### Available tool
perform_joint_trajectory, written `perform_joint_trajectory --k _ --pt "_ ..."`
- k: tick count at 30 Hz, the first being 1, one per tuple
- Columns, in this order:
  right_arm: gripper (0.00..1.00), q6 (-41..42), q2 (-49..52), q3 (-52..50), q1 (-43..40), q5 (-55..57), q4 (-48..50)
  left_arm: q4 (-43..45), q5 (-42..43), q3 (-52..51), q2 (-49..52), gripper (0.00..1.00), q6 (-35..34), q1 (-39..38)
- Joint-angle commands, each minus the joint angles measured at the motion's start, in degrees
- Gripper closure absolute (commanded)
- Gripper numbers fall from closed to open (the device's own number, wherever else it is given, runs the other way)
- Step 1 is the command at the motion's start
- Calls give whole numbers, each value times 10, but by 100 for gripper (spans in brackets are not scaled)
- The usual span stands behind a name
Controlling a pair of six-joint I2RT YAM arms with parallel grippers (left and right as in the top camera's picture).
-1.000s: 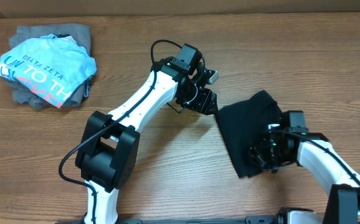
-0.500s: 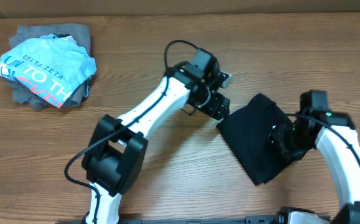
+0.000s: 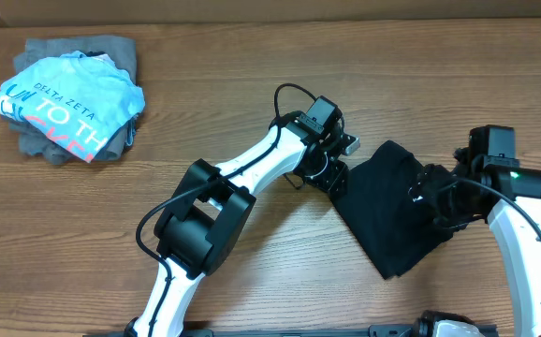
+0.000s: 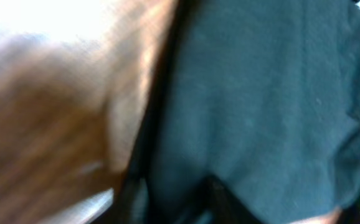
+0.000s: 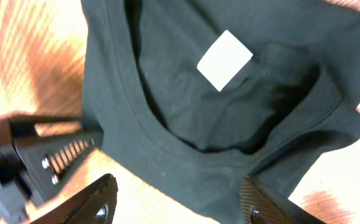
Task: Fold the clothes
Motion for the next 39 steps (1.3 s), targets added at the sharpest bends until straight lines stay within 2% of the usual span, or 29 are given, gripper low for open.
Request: perform_joint_trajectory --k 1,9,11,15,19,23,27,32,39 --pt "32 15 -10 11 -16 -2 4 -41 50 5 10 83 13 -3" --pt "29 13 -10 -1 -15 -1 3 -213 -21 6 4 90 -51 49" --pt "27 12 -8 -17 -12 -3 2 -230 -21 6 -1 84 -47 65" --pt "31 16 0 -70 -2 -3 15 -224 -21 6 -24 65 -30 73" --pt "45 39 8 -148 0 -7 64 -205 -22 6 -59 51 -14 73" --pt "67 94 19 -215 -11 11 158 -175 -40 6 -93 33 2 74" --pt "78 115 26 -233 -23 13 244 -136 -42 6 -95 14 31 72" --pt "80 115 26 -233 -23 35 254 -101 -51 6 -57 5 49 71" --pt "79 114 26 -233 -23 75 255 -75 78 6 25 5 59 53"
